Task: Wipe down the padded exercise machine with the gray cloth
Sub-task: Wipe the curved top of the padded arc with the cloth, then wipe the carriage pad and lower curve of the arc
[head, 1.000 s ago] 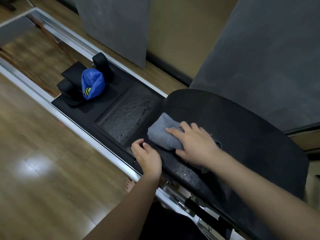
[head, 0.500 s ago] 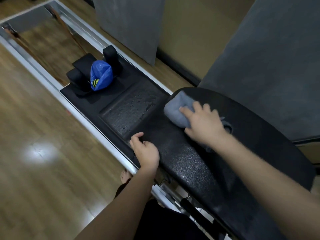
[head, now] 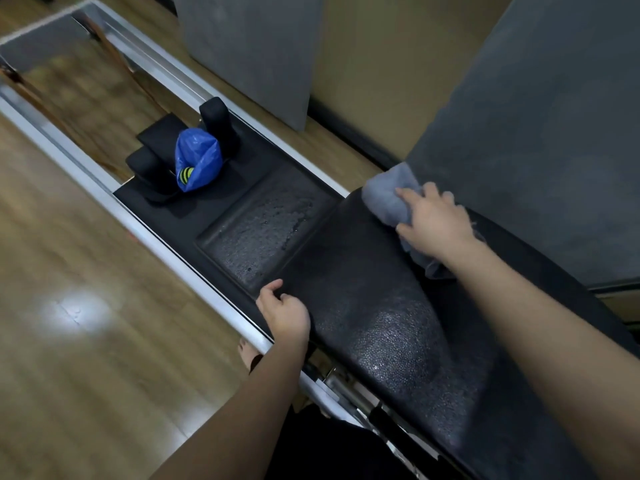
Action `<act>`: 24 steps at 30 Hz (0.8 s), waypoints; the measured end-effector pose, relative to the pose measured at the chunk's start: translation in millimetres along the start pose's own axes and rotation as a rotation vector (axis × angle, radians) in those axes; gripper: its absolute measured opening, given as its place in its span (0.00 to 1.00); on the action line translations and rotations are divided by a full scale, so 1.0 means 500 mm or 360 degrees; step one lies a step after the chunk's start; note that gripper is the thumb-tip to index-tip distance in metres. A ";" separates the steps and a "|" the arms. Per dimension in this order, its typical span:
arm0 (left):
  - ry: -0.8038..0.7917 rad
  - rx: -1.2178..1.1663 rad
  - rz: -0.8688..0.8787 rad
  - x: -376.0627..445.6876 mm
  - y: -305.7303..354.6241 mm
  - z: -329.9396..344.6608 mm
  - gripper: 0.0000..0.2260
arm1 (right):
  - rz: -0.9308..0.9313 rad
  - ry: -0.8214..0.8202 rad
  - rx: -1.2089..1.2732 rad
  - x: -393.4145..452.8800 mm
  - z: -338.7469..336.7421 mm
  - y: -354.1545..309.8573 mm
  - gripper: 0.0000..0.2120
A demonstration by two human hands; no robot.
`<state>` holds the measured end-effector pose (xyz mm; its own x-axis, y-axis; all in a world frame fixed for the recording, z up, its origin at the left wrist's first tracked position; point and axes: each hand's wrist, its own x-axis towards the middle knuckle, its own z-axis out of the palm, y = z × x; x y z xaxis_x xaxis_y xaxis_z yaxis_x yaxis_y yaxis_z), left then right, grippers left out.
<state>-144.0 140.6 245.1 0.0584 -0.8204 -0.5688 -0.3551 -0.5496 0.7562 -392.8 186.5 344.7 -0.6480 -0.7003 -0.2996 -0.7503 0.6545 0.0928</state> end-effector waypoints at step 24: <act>-0.0160 0.0420 -0.0272 0.084 -0.017 -0.014 0.13 | -0.0013 -0.0186 -0.0132 0.073 -0.007 -0.087 0.28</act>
<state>-132.2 109.6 217.0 0.0503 -0.6927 -0.7195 -0.5785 -0.6074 0.5444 -384.0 131.3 333.2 -0.6256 -0.6644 -0.4089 -0.7670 0.6197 0.1664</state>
